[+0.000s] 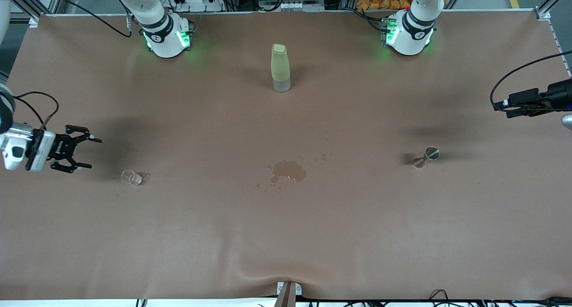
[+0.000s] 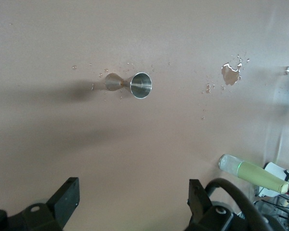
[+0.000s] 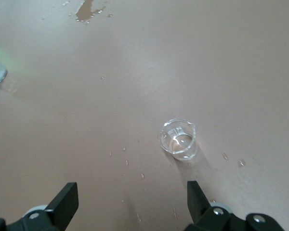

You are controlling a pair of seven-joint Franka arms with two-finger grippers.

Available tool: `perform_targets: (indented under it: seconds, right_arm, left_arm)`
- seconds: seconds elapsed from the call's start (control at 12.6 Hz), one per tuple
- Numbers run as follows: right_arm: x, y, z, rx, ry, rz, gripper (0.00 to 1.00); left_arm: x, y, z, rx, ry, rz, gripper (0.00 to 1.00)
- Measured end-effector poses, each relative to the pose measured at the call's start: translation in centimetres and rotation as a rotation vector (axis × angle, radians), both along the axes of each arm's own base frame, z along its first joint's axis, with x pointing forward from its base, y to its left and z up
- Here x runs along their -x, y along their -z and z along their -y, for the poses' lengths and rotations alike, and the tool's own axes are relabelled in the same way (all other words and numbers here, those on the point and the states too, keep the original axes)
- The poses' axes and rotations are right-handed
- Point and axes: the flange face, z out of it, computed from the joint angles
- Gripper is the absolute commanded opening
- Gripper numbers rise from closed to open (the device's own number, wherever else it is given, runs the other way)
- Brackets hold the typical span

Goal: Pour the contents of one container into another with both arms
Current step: 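Reach the right gripper to the beaker while the left gripper reaches the jigger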

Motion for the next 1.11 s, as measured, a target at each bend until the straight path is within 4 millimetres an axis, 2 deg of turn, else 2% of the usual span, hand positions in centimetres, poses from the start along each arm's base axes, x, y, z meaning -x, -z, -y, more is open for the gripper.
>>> perform_targets:
  seconds: [0.48, 0.63, 0.95, 1.11]
  right_arm:
    - [0.9, 5.8, 0.9, -0.123, -0.087, 0.156, 1.0]
    - [0.4, 7.3, 1.0, -0.145, -0.13, 0.222, 1.0]
    - [-1.3, 8.5, 1.4, -0.17, -0.17, 0.331, 1.0]
    - [-1.5, 9.3, 1.3, -0.189, -0.17, 0.347, 1.0]
  left_arm:
    - [-0.4, 5.1, -1.7, 0.109, 0.057, 0.057, 1.0]
    - [-0.4, 6.3, -2.2, 0.138, 0.079, 0.085, 1.0]
    - [-1.1, 10.0, -3.4, 0.221, 0.179, 0.208, 1.0]
    - [-1.7, 11.9, -3.7, 0.249, 0.217, 0.241, 1.0]
